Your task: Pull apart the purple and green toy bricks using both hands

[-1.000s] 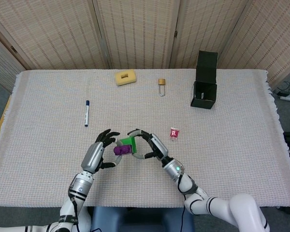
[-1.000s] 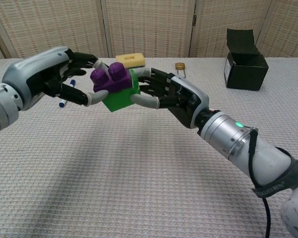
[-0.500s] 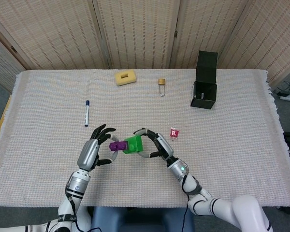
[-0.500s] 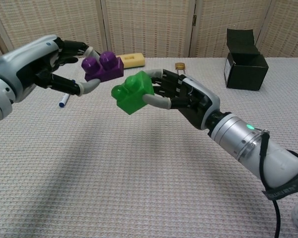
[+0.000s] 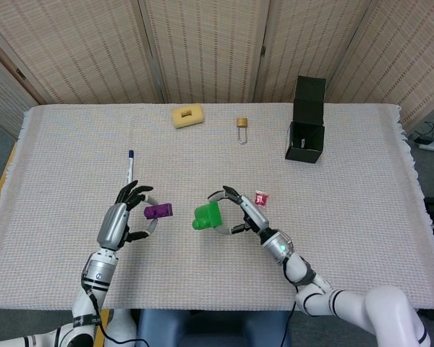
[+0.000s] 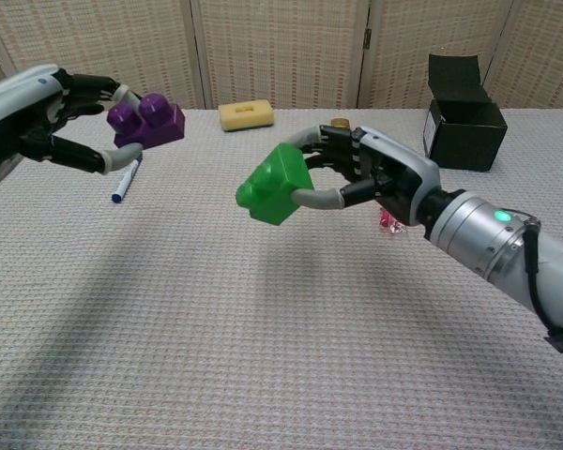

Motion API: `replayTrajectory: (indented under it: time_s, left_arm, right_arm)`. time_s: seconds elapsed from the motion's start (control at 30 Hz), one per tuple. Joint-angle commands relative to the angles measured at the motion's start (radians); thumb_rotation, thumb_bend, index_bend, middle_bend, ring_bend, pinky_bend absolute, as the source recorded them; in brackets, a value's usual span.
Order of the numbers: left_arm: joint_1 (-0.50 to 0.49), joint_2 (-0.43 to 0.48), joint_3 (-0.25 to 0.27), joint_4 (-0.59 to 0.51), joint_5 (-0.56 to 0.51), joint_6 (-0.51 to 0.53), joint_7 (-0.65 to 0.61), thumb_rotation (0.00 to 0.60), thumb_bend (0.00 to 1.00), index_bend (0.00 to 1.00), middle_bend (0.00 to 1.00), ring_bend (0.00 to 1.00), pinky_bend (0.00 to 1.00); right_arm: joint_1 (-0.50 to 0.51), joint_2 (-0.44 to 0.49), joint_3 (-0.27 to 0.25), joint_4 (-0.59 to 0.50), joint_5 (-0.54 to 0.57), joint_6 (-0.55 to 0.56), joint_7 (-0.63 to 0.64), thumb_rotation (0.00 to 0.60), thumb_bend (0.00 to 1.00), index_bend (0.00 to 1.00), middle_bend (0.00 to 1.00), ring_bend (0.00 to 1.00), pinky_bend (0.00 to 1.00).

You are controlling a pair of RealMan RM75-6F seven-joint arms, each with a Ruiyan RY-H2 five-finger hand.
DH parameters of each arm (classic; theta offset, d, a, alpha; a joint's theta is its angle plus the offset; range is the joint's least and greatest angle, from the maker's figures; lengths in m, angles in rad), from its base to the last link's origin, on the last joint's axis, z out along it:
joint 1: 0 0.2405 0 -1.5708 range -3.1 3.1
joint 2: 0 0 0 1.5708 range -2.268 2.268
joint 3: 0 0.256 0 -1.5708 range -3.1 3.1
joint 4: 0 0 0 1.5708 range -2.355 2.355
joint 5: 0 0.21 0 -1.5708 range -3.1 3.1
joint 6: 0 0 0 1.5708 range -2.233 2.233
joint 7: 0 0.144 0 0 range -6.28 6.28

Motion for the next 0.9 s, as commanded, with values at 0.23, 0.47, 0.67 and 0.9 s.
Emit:
replayTrajectory:
  time_s: [0.23,0.47,0.67,0.9]
  left_arm:
    - [0.017,-0.01,0.047,0.148,0.003,-0.07,-0.112,0.6,0.7,0.81,0.25,0.01,0.0]
    - [-0.005,-0.088,0.104,0.324,0.072,-0.127,-0.166,0.6,0.7,0.81,0.26,0.01,0.0]
    - [-0.025,-0.149,0.115,0.468,0.116,-0.163,-0.283,0.6,0.7,0.81,0.26,0.01,0.0]
    - [-0.048,-0.188,0.12,0.565,0.149,-0.193,-0.369,0.6,0.7,0.81,0.26,0.01,0.0]
  right_arm:
    - [-0.064,0.312,-0.021,-0.378,0.143,-0.115,-0.696,0.6,0.27,0.99,0.3,0.26,0.0]
    - [-0.101,0.36,-0.053,-0.415,0.185,-0.126,-0.9,0.6,0.27,0.99,0.31,0.26,0.0]
    - [-0.118,0.361,-0.051,-0.404,0.183,-0.119,-0.916,0.6,0.27,0.99,0.31,0.26,0.0]
    - [-0.12,0.357,-0.051,-0.376,0.186,-0.147,-0.93,0.6,0.27,0.97,0.3,0.26,0.0]
